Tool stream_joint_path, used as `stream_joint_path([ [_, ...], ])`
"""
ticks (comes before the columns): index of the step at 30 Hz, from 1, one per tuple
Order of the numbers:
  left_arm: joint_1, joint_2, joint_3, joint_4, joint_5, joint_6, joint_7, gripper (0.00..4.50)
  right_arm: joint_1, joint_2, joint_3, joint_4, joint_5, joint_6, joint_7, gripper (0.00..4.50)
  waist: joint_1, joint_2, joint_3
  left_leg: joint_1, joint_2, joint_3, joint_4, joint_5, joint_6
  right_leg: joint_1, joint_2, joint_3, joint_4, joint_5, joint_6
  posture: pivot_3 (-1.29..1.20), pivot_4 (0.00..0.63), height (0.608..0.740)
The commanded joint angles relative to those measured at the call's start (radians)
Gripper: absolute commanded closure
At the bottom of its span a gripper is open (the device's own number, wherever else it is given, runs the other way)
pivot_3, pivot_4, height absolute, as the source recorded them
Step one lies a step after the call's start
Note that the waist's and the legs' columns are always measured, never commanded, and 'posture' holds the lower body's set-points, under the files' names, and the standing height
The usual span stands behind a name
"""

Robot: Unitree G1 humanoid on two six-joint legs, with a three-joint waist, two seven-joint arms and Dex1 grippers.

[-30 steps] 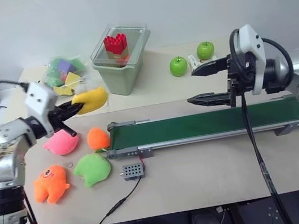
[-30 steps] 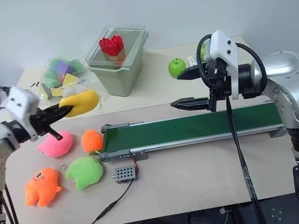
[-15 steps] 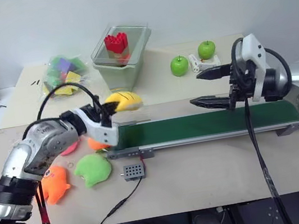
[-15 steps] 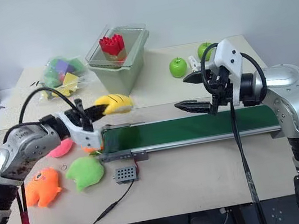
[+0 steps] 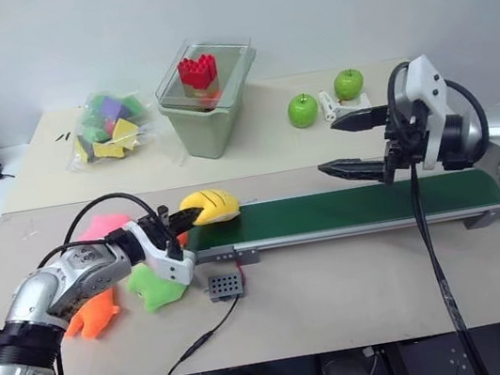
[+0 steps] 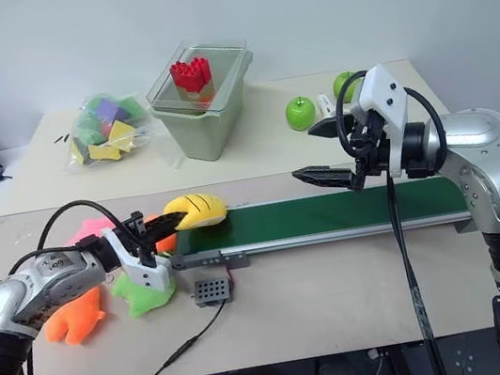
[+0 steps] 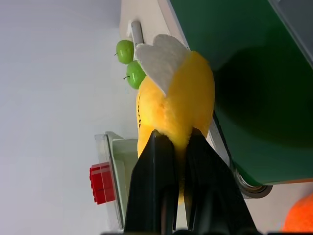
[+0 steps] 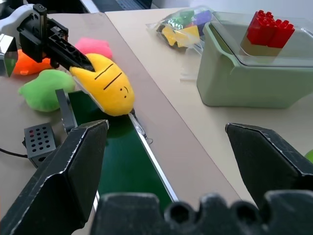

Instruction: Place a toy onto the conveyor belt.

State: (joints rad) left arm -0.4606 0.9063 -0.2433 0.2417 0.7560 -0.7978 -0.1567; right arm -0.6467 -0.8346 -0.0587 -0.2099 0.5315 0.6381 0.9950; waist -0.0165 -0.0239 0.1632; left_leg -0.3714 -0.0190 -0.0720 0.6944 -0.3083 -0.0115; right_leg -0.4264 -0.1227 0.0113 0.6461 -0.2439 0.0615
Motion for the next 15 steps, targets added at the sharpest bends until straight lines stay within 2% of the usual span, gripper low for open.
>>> stream_joint_path([
  [1,-0.023,-0.010,0.000,0.034,0.015,-0.019,0.042,4.45,-0.006,-0.024,-0.051,-0.038,0.004,-0.020,-0.005,0.00,0.000,0.000,0.000,0.000,0.000,0.000,0.000,0.000,0.000,0.000,0.000,0.000,0.000,0.000,0.000,0.00,0.150,0.740],
  [5,0.007,-0.011,-0.014,0.036,-0.108,-0.059,-0.047,4.45,0.002,-0.030,-0.056,-0.046,0.006,-0.019,-0.010,0.00,-0.001,0.000,0.000,0.000,0.000,0.000,0.000,0.000,0.000,0.000,0.000,0.000,0.000,0.000,0.000,0.00,0.150,0.740],
  [10,0.029,-0.018,-0.026,0.032,-0.180,-0.084,-0.107,4.45,0.010,-0.033,-0.062,-0.053,0.006,-0.017,-0.017,0.00,-0.001,0.000,0.000,0.000,0.000,0.000,0.000,0.000,0.000,0.000,0.000,0.000,0.000,0.000,0.000,0.00,0.150,0.740],
  [15,0.031,-0.019,-0.036,0.061,-0.179,-0.091,-0.148,2.74,0.012,-0.036,-0.062,-0.052,0.004,-0.019,-0.020,0.00,-0.001,0.000,0.000,0.000,0.000,0.000,0.001,0.000,0.000,0.000,0.000,0.000,0.001,0.000,0.000,0.00,0.150,0.740],
])
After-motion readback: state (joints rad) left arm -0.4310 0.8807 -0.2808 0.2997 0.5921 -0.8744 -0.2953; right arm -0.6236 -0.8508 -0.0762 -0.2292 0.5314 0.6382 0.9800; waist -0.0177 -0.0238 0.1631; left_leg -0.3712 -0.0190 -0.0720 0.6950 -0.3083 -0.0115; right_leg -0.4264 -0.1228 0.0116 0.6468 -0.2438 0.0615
